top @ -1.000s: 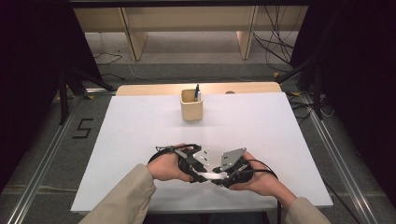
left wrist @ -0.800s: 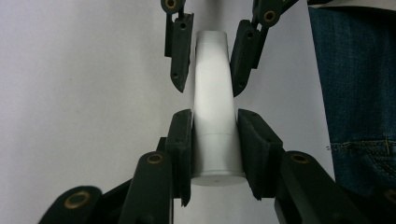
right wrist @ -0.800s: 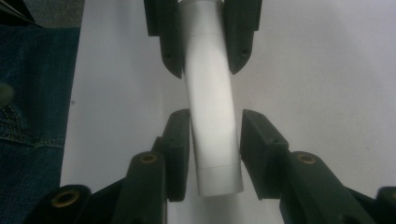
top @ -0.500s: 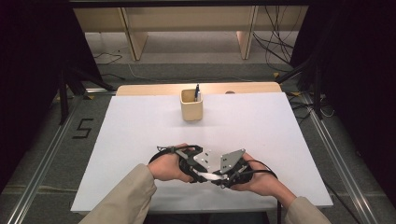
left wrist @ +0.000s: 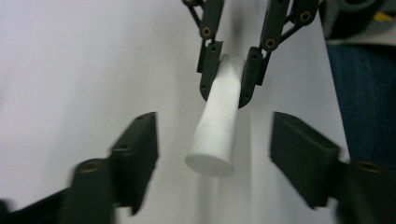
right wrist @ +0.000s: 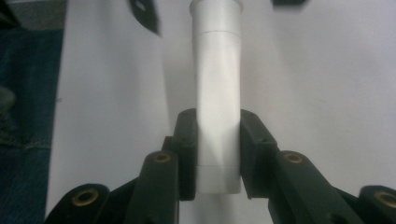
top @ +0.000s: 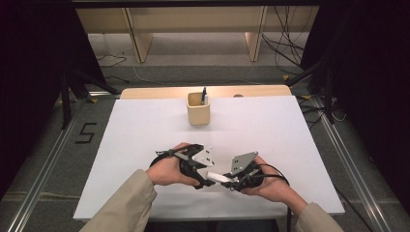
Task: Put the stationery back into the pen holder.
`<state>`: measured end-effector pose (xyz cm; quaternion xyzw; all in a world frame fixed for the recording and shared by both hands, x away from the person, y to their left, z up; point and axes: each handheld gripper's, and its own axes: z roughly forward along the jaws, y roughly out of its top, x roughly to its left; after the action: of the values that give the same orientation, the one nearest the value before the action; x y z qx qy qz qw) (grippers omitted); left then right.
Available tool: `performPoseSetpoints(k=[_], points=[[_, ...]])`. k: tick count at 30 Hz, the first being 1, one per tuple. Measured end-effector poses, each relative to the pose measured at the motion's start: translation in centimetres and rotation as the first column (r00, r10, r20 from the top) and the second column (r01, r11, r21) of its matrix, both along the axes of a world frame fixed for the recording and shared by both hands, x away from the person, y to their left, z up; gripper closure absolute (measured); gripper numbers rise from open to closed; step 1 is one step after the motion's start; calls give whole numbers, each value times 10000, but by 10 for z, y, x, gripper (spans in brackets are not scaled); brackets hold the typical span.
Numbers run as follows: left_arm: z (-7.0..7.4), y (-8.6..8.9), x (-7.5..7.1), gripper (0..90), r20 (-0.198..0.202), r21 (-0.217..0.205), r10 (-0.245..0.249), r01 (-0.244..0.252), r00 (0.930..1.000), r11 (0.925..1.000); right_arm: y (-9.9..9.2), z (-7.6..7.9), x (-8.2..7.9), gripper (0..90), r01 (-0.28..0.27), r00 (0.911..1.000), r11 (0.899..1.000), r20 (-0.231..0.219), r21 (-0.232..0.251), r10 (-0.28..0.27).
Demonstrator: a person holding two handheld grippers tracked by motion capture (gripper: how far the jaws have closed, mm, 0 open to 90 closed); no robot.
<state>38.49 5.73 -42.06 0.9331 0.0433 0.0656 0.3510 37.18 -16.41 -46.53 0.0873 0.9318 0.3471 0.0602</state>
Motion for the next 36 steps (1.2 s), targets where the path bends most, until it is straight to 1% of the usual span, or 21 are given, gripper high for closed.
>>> performPoseSetpoints(k=[2, 3, 4, 7, 9, 11, 13, 15, 17, 18, 20, 23, 24, 26, 27, 28, 29, 30, 32, 34, 36], points=[[2, 10, 1, 193, 154, -570, 696, -686, 9975, 9960, -3, 1, 3, 711, 416, 9991, 9988, 107, 257, -419], [2, 17, 2, 174, 170, -969, 1189, -1168, 9928, 9884, -5, 2, 4, 711, 639, 9978, 9972, 122, 387, -645], [2, 21, 3, 167, 179, -1159, 1507, -1476, 9884, 9822, -7, 3, 6, 711, 943, 9954, 9938, 135, 587, -952], [-3, 37, 1, 167, 598, -1794, 2503, -2362, 9663, 9550, -11, 5, 8, 711, 1483, 9886, 9848, 109, 909, -1499], [-9, 49, -3, 163, 478, -2258, 2906, -2730, 9557, 9351, -12, 6, 9, 711, 1795, 9833, 9774, 84, 1114, -1815], [-13, 58, -5, 161, 411, -2422, 3195, -3008, 9467, 9224, -14, 6, 10, 712, 2087, 9775, 9685, 13, 1359, -2108], [-18, 67, -8, 161, 225, -2591, 3535, -3361, 9352, 9055, -16, 6, 12, 712, 2421, 9697, 9572, -56, 1586, -2443], [-23, 76, -10, 161, 55, -2599, 3824, -3680, 9240, 8928, -19, 7, 13, 712, 2731, 9611, 9459, -77, 1754, -2761], [-29, 84, -11, 161, -87, -2590, 4217, -4094, 9067, 8748, -21, 8, 14, 712, 3004, 9528, 9337, -167, 1951, -3031], [-31, 87, -10, 161, -100, -2521, 4297, -4181, 9029, 8727, -22, 8, 14, 712, 3111, 9492, 9282, -178, 2042, -3142], [-35, 92, -10, 160, -273, -2485, 4621, -4538, 8864, 8558, -23, 9, 15, 711, 3259, 9436, 9196, -152, 2196, -3308], [-40, 99, -9, 161, -400, -2398, 4985, -4927, 8659, 8365, -25, 9, 16, 711, 3512, 9336, 9056, -159, 2379, -3579], [-42, 100, -8, 161, -381, -2350, 5089, -5027, 8600, 8319, -26, 10, 17, 711, 3577, 9311, 9017, -191, 2427, -3642], [-45, 103, -8, 161, -467, -2347, 5367, -5315, 8425, 8139, -27, 10, 17, 711, 3724, 9245, 8930, -163, 2525, -3809], [-47, 104, -7, 162, -520, -2371, 5541, -5493, 8308, 8013, -28, 10, 18, 711, 3842, 9195, 8871, -191, 2557, -3927], [-49, 105, -7, 163, -521, -2379, 5677, -5623, 8216, 7920, -29, 11, 18, 711, 3894, 9168, 8828, -183, 2627, -3989], [-51, 105, -7, 164, -647, -2423, 5832, -5797, 8098, 7780, -30, 11, 19, 712, 3966, 9132, 8777, -182, 2689, -4071], [-53, 106, -7, 164, -717, -2380, 5908, -5890, 8036, 7723, -30, 11, 20, 711, 3970, 9128, 8770, -169, 2708, -4080], [-55, 107, -6, 164, -787, -2314, 5985, -5986, 7972, 7669, -31, 11, 21, 711, 4078, 9078, 8695, -213, 2788, -4189], [-56, 108, -5, 164, -833, -2297, 6035, -6046, 7930, 7627, -31, 11, 21, 711, 4165, 9033, 8641, -212, 2828, -4285], [-57, 109, -5, 164, -798, -2278, 6058, -6062, 7916, 7620, -31, 12, 21, 711, 4193, 9018, 8618, -213, 2855, -4317]])
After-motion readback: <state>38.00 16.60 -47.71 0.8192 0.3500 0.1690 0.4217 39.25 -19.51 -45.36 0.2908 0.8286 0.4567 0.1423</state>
